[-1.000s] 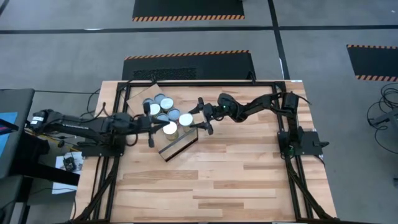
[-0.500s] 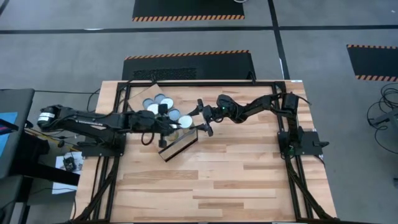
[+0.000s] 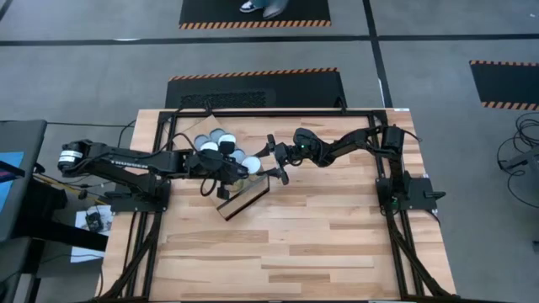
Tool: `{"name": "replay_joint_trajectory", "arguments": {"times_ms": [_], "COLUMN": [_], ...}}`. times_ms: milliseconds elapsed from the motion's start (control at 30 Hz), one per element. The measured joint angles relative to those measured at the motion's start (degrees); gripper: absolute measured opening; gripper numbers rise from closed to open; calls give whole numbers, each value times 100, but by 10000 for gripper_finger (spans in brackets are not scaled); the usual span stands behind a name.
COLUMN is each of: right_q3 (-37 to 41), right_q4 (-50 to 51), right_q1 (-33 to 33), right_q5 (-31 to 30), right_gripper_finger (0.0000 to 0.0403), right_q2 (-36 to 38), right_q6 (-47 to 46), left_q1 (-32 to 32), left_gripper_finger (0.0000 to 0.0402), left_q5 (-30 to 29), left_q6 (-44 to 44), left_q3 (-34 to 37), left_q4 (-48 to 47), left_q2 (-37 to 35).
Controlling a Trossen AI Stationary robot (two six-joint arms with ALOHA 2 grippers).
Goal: Pick and place cans onto a shelf
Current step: Put the top large canned oranges on the shelf
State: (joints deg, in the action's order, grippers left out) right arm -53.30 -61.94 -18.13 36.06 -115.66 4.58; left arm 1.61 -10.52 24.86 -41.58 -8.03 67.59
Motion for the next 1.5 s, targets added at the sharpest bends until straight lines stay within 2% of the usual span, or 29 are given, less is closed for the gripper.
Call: {"name": "replay_joint_trajectory", "arguments": {"times_ms": [300, 600, 867, 1100, 1300, 1500], "right_q3": [0, -72, -76, -82, -98, -97], "right_q4": [-21, 19, 38, 53, 123, 156], "right_q1": [0, 9, 9, -3, -37, -37], "right_q5": [-3, 36, 22, 2, -65, -43], "right_gripper_finger": [296, 296, 300, 329, 351, 351], "right_q2": [0, 0, 0, 4, 22, 33], "right_q6": [-1, -10, -20, -142, -151, -151], "left_q1": [66, 66, 66, 66, 70, 70], "left_gripper_finger": [76, 7, 3, 1, 1, 1], "left_q5": [61, 190, 190, 187, 173, 244], "left_q6": [257, 555, 711, 718, 614, 525], "left_q3": [0, 2, 7, 3, -324, -560], "left_q4": [-130, -219, -220, -216, -531, -903], "left_q2": [-4, -9, -9, -9, -4, -7]}}
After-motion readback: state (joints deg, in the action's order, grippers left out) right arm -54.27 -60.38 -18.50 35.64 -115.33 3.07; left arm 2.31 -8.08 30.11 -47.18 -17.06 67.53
